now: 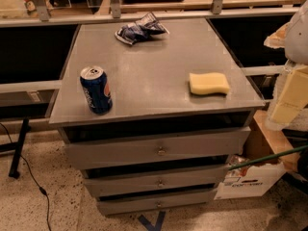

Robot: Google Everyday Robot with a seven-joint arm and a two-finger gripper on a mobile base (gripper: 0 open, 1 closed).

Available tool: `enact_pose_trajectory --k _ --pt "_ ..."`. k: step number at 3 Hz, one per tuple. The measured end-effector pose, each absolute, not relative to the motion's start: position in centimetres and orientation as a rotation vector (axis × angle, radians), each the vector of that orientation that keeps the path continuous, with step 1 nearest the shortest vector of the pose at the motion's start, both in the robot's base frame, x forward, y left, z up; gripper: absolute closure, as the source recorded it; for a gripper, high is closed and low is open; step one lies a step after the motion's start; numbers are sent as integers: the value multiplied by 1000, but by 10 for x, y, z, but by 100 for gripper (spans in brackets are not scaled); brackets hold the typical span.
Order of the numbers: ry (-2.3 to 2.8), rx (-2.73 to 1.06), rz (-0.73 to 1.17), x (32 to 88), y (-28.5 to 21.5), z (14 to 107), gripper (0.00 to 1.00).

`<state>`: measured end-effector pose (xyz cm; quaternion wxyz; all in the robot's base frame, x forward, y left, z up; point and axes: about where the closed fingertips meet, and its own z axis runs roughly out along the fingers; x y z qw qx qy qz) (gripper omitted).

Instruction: Move sponge near blue chip bag

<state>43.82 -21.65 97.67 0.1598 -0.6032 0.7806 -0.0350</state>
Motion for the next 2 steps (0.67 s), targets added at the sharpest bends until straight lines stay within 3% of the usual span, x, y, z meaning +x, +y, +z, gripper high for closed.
enact_pose_trajectory --k 2 --pt "2189 -1715 -114 463 -215 973 0"
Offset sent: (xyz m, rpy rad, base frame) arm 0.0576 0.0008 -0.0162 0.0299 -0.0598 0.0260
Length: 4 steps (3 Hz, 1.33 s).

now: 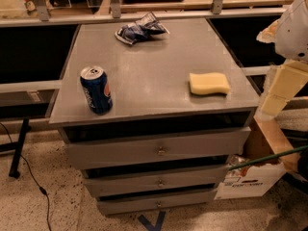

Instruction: Move sponge near blue chip bag

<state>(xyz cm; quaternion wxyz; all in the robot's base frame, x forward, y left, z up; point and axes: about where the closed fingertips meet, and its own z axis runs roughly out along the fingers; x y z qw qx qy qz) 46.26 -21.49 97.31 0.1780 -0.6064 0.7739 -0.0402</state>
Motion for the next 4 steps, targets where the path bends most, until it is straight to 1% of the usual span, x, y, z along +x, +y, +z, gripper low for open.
enact_pose_trajectory --k 2,4 --pt "2114 -1777 -87 537 -203 933 0" --pt "2081 -1772 -20 608 -211 885 0"
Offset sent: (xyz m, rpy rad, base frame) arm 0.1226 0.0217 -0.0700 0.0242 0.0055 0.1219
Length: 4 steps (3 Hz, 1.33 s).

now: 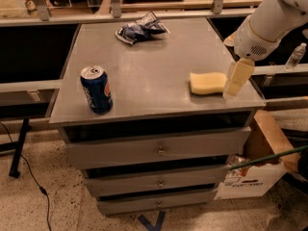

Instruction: Move sponge near blue chip bag

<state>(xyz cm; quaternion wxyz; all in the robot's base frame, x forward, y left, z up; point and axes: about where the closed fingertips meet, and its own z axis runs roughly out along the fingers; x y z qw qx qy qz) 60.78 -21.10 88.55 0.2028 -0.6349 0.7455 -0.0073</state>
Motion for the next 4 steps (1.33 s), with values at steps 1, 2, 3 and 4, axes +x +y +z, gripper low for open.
enact_pose_trajectory --k 1,2,3,4 --pt "2074 -1766 11 627 -213 864 0" --pt "2078 -1766 50 635 -213 844 0" --pt "2077 -1778 87 635 -212 830 18" --pt "2074 -1801 117 633 -209 825 41"
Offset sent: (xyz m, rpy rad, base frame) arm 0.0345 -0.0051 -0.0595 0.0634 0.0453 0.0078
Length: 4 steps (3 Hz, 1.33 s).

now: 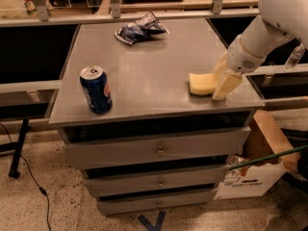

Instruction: Move sponge near blue chip bag

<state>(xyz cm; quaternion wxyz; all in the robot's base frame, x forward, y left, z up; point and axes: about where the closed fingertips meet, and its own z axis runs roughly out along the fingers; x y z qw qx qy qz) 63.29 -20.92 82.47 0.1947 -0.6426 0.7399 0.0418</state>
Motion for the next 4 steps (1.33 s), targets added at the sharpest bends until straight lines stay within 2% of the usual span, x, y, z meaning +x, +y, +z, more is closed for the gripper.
enact_pose_trajectory --k 2,3,4 --pt "2066 -1845 142 627 -203 824 88" --pt "2066 -1847 145 628 -202 822 100" --pt "2066 -1847 145 628 -202 823 100"
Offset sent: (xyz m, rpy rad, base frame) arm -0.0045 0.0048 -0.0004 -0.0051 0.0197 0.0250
